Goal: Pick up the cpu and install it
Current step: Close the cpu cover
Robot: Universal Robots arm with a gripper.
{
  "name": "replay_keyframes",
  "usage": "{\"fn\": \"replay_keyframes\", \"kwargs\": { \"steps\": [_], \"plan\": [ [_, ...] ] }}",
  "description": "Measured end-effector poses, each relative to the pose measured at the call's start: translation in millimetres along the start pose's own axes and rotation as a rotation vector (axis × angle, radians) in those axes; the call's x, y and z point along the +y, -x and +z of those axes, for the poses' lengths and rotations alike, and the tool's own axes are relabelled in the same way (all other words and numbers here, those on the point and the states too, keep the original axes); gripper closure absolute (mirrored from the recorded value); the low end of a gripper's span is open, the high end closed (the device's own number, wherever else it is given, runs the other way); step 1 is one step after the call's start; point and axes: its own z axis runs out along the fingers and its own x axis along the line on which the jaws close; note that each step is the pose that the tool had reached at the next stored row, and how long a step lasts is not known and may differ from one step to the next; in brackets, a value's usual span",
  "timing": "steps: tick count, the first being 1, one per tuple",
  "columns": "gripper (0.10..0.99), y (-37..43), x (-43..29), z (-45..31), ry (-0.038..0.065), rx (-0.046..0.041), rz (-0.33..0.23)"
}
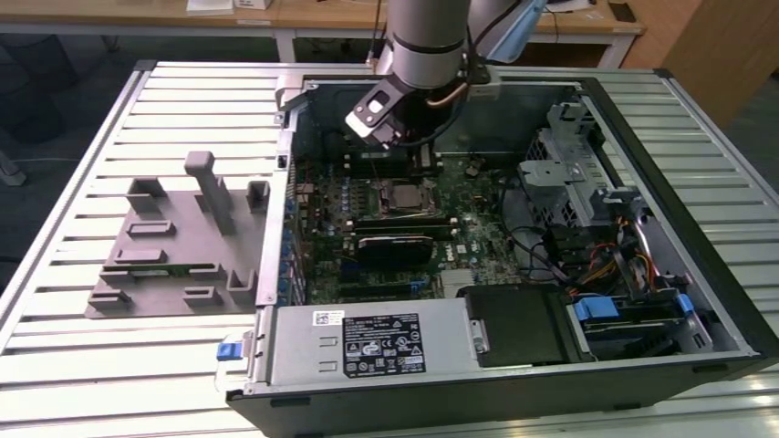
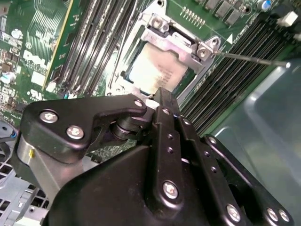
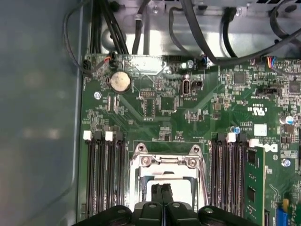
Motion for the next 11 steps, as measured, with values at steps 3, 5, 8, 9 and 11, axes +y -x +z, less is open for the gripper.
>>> {"fn": "replay_keyframes", "kwargs": {
  "steps": [3, 5, 8, 9, 11],
  "plan": [
    [0.98, 1.5, -5.1, 1.0, 0.0, 0.0, 0.0],
    [0.98, 3.1, -8.7, 1.5, 0.0, 0.0, 0.0],
    [0.98, 5.0, -12.7, 2.4, 0.0, 0.0001, 0.0],
    [0.98, 5.6, -13.9, 2.7, 0.0, 0.0001, 0.0],
    [0.98, 5.8, -14.6, 2.8, 0.0, -0.0002, 0.0]
  ]
}}
